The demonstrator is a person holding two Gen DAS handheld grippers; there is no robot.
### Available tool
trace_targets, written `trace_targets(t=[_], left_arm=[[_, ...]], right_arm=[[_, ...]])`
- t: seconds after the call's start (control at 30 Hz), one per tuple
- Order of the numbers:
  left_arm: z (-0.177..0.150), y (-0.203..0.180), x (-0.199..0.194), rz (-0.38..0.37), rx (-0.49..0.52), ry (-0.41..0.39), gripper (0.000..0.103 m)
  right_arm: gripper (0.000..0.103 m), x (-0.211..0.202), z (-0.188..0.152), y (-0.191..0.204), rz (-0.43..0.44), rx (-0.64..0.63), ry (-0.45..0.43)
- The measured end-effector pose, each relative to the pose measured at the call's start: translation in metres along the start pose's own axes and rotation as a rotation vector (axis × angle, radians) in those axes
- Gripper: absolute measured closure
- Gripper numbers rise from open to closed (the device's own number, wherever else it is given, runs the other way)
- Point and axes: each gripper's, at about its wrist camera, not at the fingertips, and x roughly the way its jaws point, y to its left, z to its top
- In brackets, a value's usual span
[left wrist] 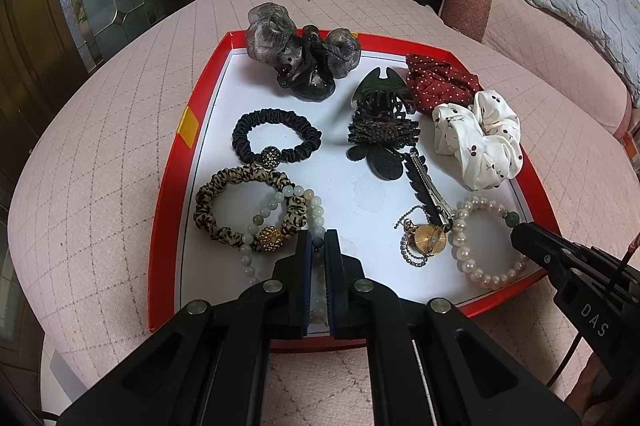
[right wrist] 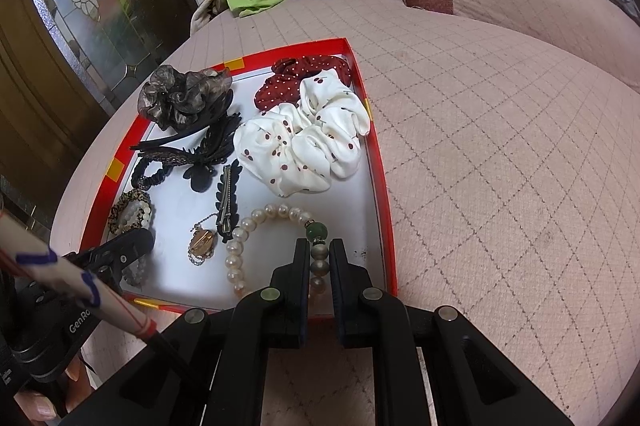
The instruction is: Organize jewelry
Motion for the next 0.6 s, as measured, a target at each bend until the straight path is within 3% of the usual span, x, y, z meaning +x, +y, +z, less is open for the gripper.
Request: trace_targets(t=[0.6], left_arm=[[0.0002, 0.0011, 0.0003, -0.009, -0.007, 0.004, 0.097]], right_arm=[[0.091, -0.0029, -0.0033, 0.0026, -0.001, -0.006, -0.005]])
